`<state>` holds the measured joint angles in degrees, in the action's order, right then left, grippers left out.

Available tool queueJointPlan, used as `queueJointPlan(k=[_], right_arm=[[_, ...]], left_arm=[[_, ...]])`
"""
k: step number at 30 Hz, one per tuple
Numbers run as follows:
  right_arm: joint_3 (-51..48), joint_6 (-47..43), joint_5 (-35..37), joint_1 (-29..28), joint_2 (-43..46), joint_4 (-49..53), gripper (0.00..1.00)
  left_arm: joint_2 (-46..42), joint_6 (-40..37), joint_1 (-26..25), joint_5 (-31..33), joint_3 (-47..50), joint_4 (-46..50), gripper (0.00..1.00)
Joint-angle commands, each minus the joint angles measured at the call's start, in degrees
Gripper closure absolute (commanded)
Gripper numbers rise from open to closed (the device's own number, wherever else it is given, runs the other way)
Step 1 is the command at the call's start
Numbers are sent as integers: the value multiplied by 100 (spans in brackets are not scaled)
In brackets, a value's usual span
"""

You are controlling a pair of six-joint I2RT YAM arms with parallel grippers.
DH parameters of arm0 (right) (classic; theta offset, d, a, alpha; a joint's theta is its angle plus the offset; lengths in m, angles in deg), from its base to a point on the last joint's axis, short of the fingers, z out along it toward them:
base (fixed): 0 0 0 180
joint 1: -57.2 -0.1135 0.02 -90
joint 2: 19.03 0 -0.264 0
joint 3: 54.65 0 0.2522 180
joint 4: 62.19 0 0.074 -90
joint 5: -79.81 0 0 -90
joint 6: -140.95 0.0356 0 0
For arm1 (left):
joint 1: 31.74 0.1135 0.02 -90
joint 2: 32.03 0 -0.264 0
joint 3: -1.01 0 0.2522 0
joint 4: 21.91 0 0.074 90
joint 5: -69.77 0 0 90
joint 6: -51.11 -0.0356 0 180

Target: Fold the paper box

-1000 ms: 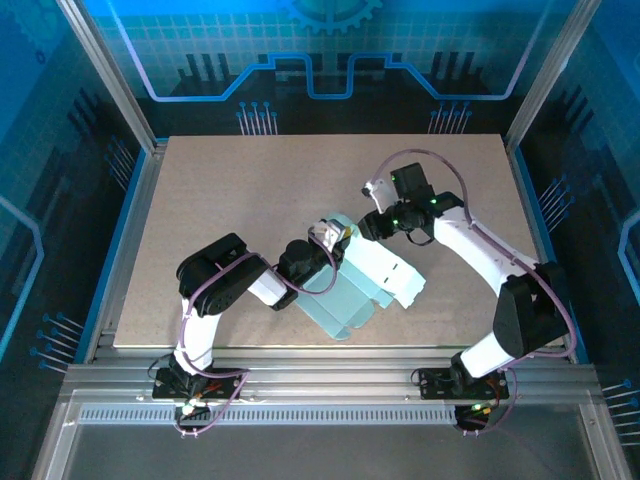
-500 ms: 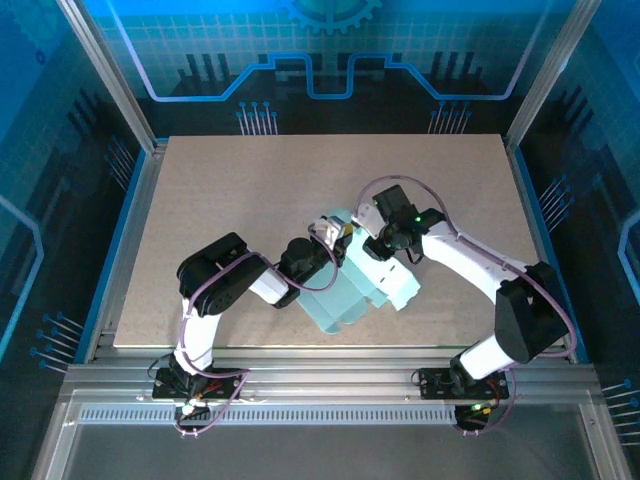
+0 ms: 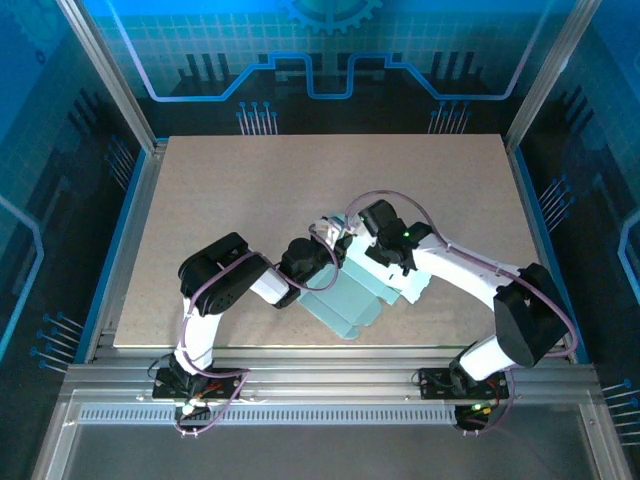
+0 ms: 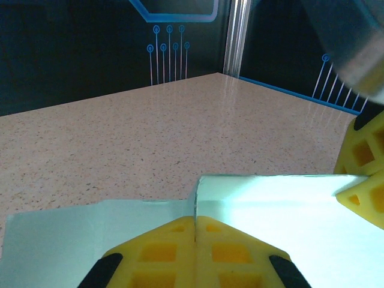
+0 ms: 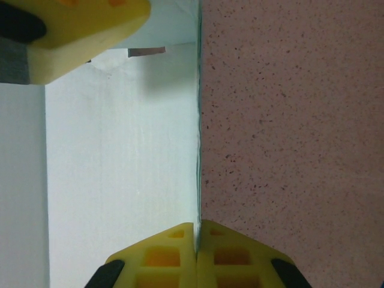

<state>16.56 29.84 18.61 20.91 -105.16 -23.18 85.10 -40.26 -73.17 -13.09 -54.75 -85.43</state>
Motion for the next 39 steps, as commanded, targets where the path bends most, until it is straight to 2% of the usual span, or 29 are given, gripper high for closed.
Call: queueJointPlan(k=[1, 8, 15, 20, 24, 26, 28, 29, 32, 34, 39], right_arm=[[-164, -155, 717, -220, 63, -347, 100], [-567, -696, 1711, -341, 32, -1397, 100], [-864, -1077, 1958, -350, 5, -2082, 100], [-1051, -1424, 2126, -351, -65, -2566, 100], [-1106, -1673, 2299, -356, -166, -2938, 100], [-1206, -1922, 2316, -369, -222, -3253, 100], [-1320, -2278, 2367, -378, -318, -3692, 100], [-1371, -2435, 2376, -375, -357, -3926, 100], [-1508, -2978, 2395, -381, -489, -4740, 100], [-1526, -3187, 2354, -384, -559, -5081, 100], [-1680, -3878, 2340, -506, -842, -6123, 100]], left_arm=[[30, 159, -8, 43, -168, -306, 91], [-62, 205, 11, -162, -125, -305, 73], [-389, 421, 136, -316, 240, -305, 53], [-911, 915, 493, -396, 882, -306, 43], [-1343, 1241, 853, -441, 1364, -303, 39], [-1501, 1906, 1199, -617, 1535, -297, 41], [-1551, 2893, 1732, -857, 1609, -177, 46], [-1543, 3055, 1906, -997, 1620, -138, 46], [-1645, 3070, 2204, -991, 1687, 76, 43], [-1833, 3214, 2427, -1176, 1565, 707, 36], [-2134, 3169, 2759, -1576, 1124, 2291, 34]])
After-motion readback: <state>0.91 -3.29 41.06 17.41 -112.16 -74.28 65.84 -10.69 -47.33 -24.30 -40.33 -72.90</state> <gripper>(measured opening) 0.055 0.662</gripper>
